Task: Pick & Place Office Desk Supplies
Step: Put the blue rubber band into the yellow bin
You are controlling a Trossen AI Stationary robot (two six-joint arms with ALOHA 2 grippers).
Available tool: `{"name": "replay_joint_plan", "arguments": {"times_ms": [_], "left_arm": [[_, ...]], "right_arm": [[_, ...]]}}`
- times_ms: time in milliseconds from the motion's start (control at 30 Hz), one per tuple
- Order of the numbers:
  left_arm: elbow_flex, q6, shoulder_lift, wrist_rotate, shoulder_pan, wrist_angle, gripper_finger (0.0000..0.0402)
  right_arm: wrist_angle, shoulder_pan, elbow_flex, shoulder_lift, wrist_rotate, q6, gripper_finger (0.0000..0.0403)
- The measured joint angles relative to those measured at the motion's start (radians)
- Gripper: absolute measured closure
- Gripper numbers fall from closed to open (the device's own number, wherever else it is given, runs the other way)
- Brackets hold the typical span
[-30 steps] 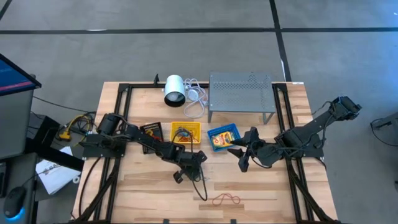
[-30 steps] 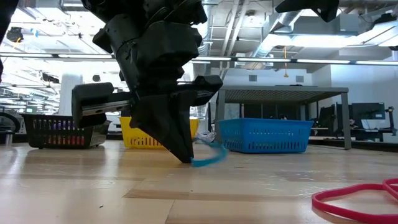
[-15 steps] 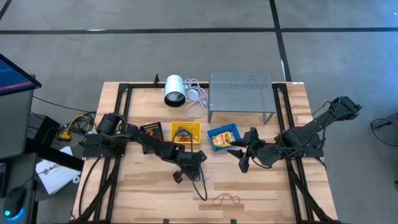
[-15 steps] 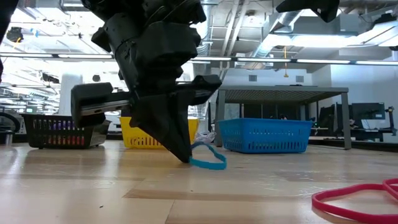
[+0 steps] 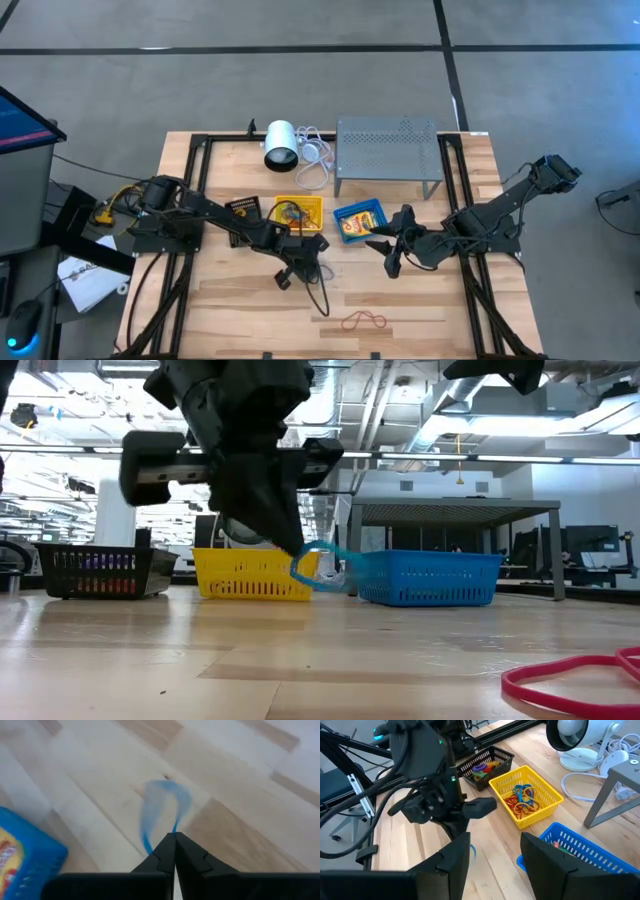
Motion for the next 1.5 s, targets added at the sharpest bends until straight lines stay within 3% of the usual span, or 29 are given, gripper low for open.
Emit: {"name": "replay_joint_plan", "arguments": {"times_ms": [367, 667, 900, 1100, 1267, 1500], "left_arm": [[0.002, -0.146, -0.169, 0.011, 0.050, -0.024, 0.0401], [-0.002, -0.283, -0.323, 0.007, 0.157, -0.077, 0.0401], [-0.155, -0.452, -0.475, 0.043, 0.292, 0.045, 0.0401], [-0.297, -0.524, -0.578, 0.060, 0.402, 0.047, 0.0401], [-0.379, -0.584, -0.583, 0.079, 0.448, 0.054, 0.0401], [-0.442, -0.644, -0.538, 0.088, 0.433, 0.086, 0.0401]], "right_arm": [[0.021, 0.012, 0.000, 0.000, -0.005, -0.021, 0.0233], [0.024, 0.012, 0.000, 0.000, -0.002, -0.023, 0.0233], [0.030, 0.012, 0.000, 0.000, 0.000, -0.041, 0.0233], [0.052, 0.012, 0.002, -0.007, 0.001, -0.062, 0.0233], [0.054, 0.011, 0.002, -0.012, 0.001, -0.071, 0.0233], [0.044, 0.012, 0.002, -0.012, -0.021, -0.072, 0.0233]]}}
